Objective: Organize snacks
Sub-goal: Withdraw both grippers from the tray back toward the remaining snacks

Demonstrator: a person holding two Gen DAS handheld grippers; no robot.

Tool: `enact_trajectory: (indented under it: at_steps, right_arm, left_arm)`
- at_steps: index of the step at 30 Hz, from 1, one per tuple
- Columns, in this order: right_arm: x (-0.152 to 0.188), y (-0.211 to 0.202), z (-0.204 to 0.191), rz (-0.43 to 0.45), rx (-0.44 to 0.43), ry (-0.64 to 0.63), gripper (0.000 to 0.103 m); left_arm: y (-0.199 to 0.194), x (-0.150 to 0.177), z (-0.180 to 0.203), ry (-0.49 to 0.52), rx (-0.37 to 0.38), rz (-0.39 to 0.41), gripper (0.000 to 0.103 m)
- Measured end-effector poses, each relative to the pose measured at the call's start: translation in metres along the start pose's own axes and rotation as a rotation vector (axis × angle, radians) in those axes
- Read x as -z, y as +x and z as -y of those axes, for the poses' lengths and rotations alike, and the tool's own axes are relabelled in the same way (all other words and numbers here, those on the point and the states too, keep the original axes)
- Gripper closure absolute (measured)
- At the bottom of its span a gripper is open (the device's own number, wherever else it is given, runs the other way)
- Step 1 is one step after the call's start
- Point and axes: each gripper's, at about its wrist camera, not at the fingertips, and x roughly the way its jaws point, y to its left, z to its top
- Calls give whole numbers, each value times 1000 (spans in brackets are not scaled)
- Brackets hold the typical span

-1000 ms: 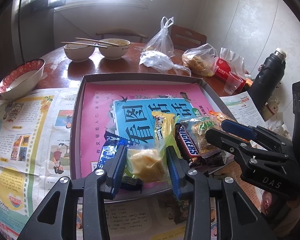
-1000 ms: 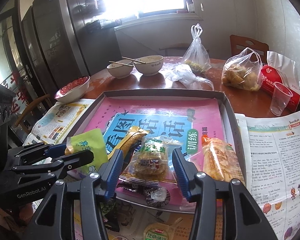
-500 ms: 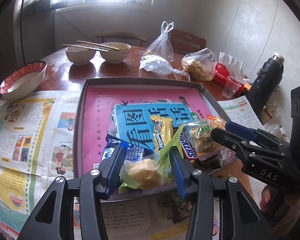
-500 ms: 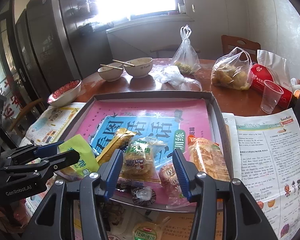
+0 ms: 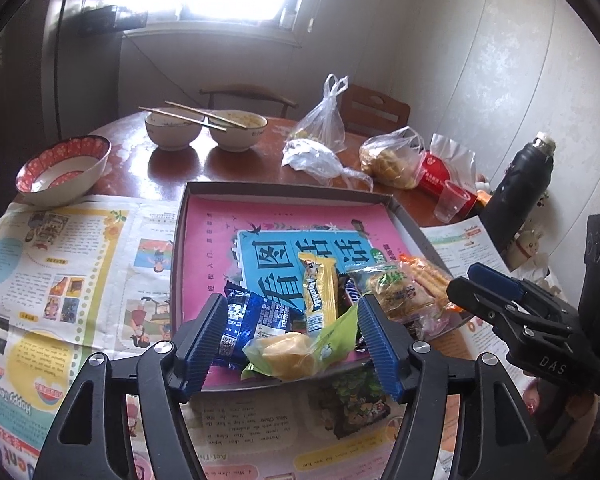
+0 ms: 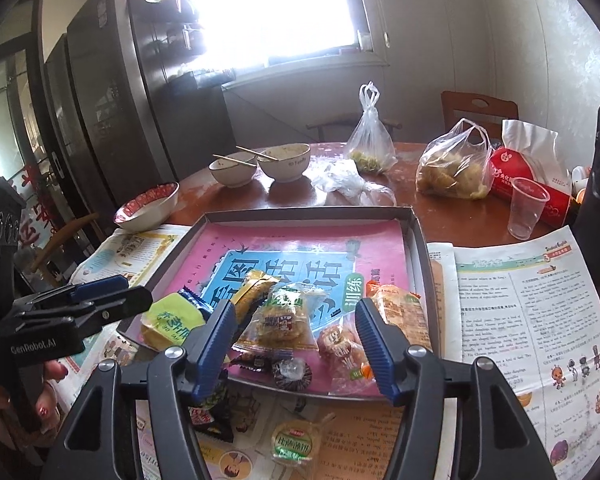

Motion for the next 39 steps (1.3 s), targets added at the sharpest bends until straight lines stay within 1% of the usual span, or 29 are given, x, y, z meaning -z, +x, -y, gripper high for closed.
enact_trajectory:
  at_steps: [6, 15, 23, 28, 30, 35, 39]
  right_arm:
    - [7, -15, 1, 11, -3, -4, 39]
    - [23, -26, -1, -7, 2, -19, 38]
    - [41, -25, 2, -53, 14, -23, 38]
    - [57, -15, 5, -96, 52, -28, 38]
    - [63, -10, 7, -117, 52, -25, 38]
    - [72, 1, 5, -151, 47, -22, 38]
    - [77, 9, 2, -174, 47, -31, 38]
  left_arm:
    - [-14, 12, 8, 33, 18, -8, 33]
    - [-15, 29, 22, 60, 30, -51, 33]
    - [4, 46, 33, 76, 42, -124, 33]
    - [21, 53, 38, 69, 36, -168, 33]
    - [26, 55, 39, 68, 40, -183, 33]
    - [42, 60, 39, 59, 21, -217, 33]
    - [52, 61, 39, 58, 18, -230, 33]
